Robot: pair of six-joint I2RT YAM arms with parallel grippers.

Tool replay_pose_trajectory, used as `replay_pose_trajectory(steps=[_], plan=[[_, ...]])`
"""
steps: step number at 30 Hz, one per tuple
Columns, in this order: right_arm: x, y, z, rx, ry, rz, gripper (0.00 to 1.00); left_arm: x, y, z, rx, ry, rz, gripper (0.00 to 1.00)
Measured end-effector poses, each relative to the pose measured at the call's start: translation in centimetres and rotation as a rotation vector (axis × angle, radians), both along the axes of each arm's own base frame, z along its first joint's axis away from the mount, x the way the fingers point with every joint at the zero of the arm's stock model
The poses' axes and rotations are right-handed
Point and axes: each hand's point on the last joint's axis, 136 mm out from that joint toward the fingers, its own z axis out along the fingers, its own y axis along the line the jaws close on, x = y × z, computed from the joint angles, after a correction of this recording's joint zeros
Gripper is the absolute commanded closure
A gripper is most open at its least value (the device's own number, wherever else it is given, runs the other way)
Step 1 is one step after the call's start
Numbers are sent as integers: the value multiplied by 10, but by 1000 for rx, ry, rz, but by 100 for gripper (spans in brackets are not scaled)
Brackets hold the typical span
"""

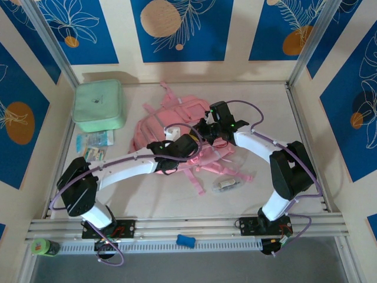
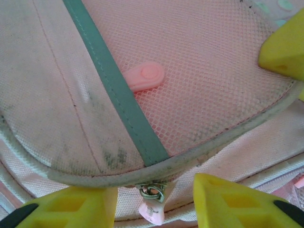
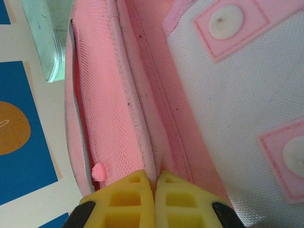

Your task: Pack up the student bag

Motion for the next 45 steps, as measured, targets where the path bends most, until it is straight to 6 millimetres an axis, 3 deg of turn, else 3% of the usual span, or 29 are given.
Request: replay_pose_trajectory(steps=[16, 26, 33, 38, 42, 45], plan=[[5, -3, 0, -5, -13, -17, 100, 9, 4, -4, 63, 3, 15, 100], [11, -12, 8, 5, -24, 12, 100, 5, 6, 14, -21, 16, -80, 100], [23, -28, 7, 15, 19, 38, 100, 4, 24, 22, -35, 22, -139, 100], [42, -31, 8, 21, 50, 56, 100, 7, 18, 24, -59, 28, -173, 100], [67, -26, 9, 4, 32, 81, 100, 8, -1, 21, -121, 46, -201, 100], [80, -30, 7, 10, 20, 84, 74, 7, -22, 21, -173, 46, -232, 100]])
